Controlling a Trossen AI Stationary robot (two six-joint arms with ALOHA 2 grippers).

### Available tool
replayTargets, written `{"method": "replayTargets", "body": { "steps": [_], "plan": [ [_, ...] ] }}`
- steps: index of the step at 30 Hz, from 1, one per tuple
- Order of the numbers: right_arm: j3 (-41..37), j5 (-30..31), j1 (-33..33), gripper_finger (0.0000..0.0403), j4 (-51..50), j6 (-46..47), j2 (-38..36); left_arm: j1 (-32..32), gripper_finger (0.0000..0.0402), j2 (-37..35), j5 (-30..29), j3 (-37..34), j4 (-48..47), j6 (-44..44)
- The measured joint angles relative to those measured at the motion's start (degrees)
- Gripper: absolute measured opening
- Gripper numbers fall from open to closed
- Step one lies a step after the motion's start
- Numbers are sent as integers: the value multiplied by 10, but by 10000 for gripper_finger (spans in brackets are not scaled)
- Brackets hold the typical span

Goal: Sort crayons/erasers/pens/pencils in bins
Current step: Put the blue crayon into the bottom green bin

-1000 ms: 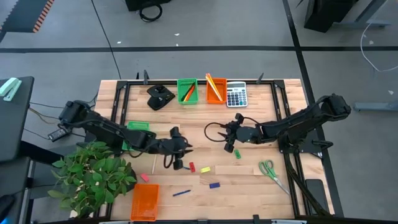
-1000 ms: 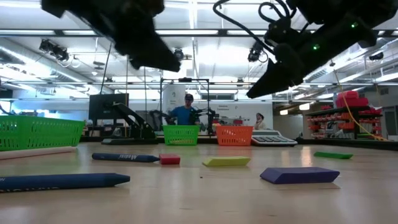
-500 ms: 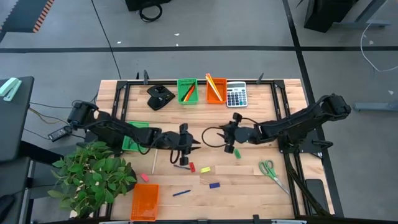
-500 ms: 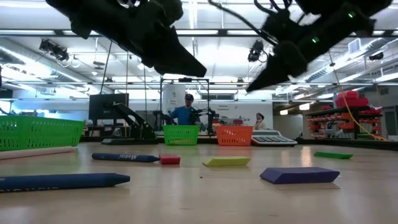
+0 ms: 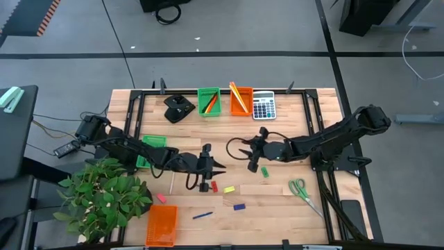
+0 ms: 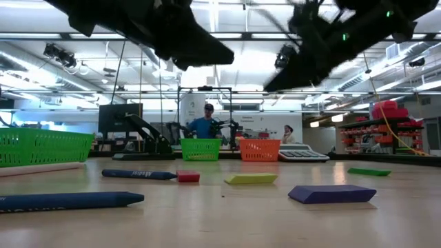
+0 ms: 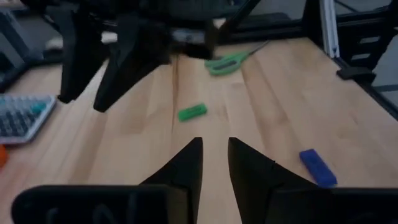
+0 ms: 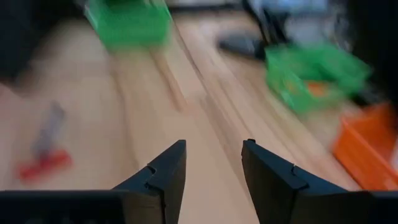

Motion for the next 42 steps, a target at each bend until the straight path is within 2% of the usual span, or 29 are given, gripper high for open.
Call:
{"method": "replayTargets", "body": {
  "steps": [5,14,18,23,26,36,42],
  "plan": [
    [-10,0,23,162,119,-63,0,-1,85,0,1,0,25,11],
    [-47,0,24,162,151,-76,0,18,61,33,1,-12,58,-7],
    [-79,-10,26,162,215,-75,0,28,47,57,1,-52,154,-37],
    [-121,-54,25,162,321,-69,-1,25,34,56,2,-99,282,-51],
    [-127,-79,26,162,334,-54,-1,19,30,54,12,-112,327,-61],
    [-125,-90,25,162,313,-48,-1,9,43,55,13,-113,267,-65],
    [-124,-81,20,162,306,-80,-1,9,37,55,-6,-113,160,-82]
  ]
}}
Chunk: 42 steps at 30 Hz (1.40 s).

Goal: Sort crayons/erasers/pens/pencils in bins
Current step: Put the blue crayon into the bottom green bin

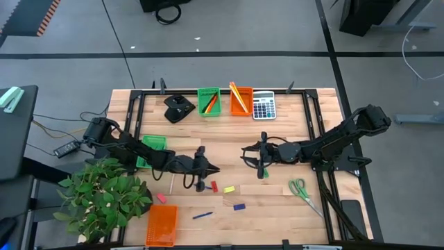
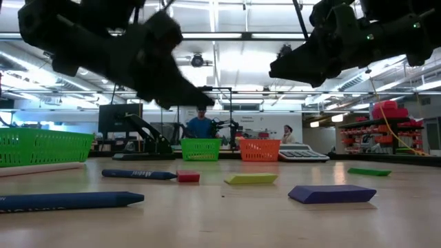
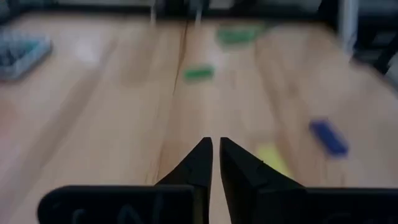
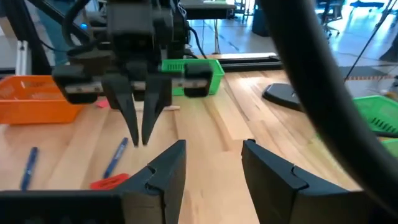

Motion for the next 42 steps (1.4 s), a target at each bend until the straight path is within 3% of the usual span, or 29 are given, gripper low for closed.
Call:
{"method": "replayTargets", "body": {
  "steps": [5,16,28,42],
  "plan": [
    [0,3,-23,162,-1,-23,0,0,30,0,-2,0,-58,-5],
    [0,-5,-81,162,2,-17,0,36,45,0,5,0,-30,74],
    [0,-12,-65,162,-11,30,0,90,43,0,144,15,-11,103],
    [0,-11,-42,162,-14,50,0,75,47,0,153,53,-68,100]
  ]
}}
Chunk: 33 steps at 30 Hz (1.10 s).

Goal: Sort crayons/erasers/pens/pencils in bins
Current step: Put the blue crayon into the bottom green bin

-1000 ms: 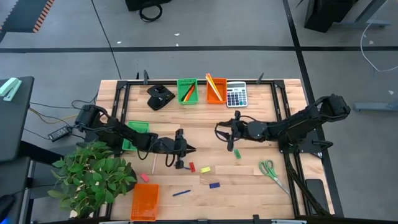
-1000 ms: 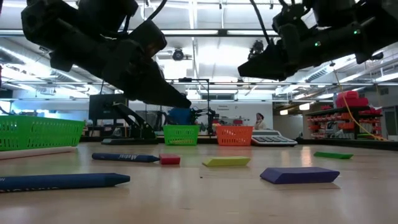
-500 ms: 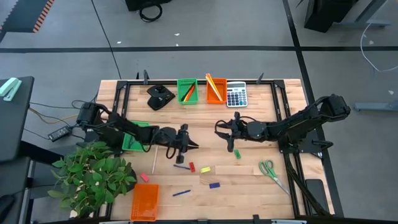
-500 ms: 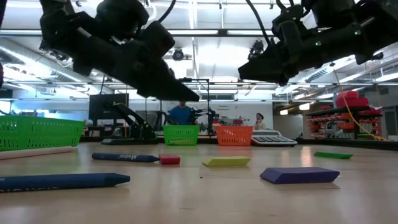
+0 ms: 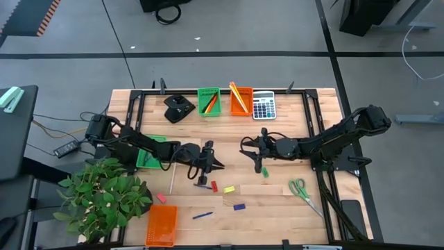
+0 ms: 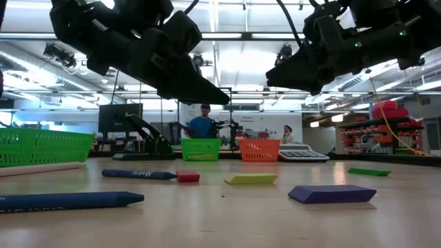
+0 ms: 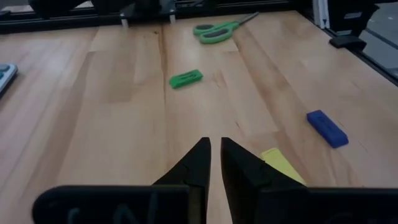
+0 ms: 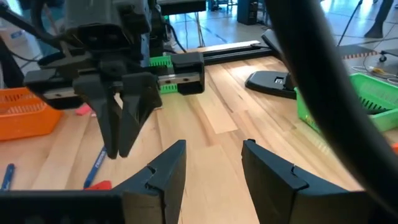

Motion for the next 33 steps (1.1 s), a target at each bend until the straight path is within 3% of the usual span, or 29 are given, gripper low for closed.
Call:
{"method": "replayTargets", "body": {
  "steps": [5,9,21,33],
  "plan": [
    [0,0,2,162,-15,1,0,-1,42,0,-3,0,-1,-12],
    [0,0,2,162,-33,8,0,0,34,0,-42,0,-1,-17],
    [0,1,2,162,-59,24,0,0,36,0,-43,0,-1,-25],
    [0,1,2,162,-145,83,0,-65,49,-2,-31,0,-53,-51]
  ]
}}
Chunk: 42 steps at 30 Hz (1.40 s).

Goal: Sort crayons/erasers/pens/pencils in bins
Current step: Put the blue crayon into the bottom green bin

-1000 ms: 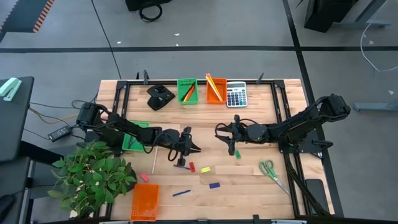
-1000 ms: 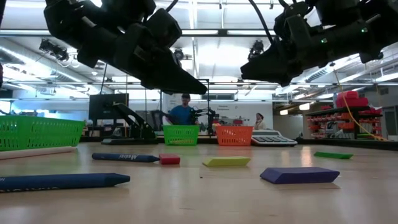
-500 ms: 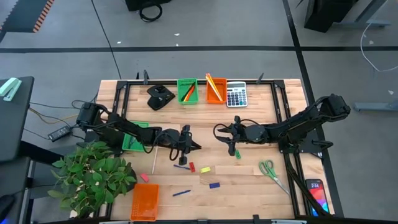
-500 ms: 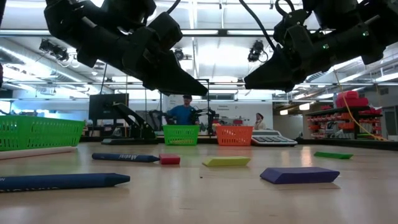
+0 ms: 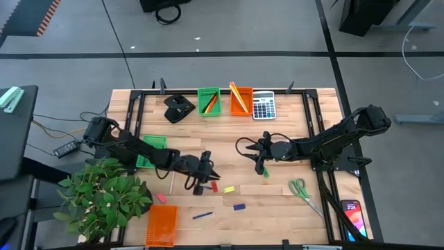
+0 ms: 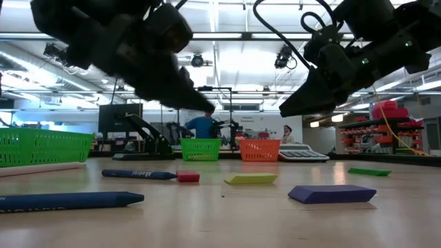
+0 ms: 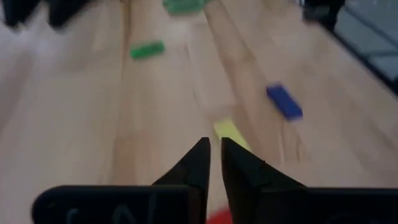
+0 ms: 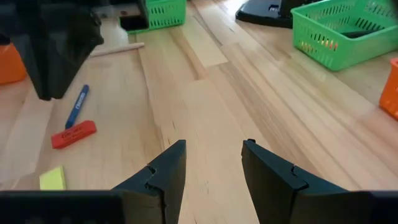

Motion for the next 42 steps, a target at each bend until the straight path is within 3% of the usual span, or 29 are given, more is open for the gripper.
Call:
{"method": "replayTargets", "body": {
  "steps": [5,10,17,24,36,42],
  "plan": [
    [0,0,0,162,3,6,0,-15,95,0,36,7,-118,-30],
    [0,0,0,162,4,7,0,-38,135,0,43,63,-276,-32],
    [0,0,0,162,6,18,0,-50,157,1,35,119,-393,-33],
    [0,0,21,162,1,40,0,-43,145,11,26,120,-459,-37],
    [0,22,35,162,5,40,0,-60,133,28,29,121,-459,-66],
    [0,22,35,162,6,40,0,-61,123,51,0,123,-465,-62]
  ]
}}
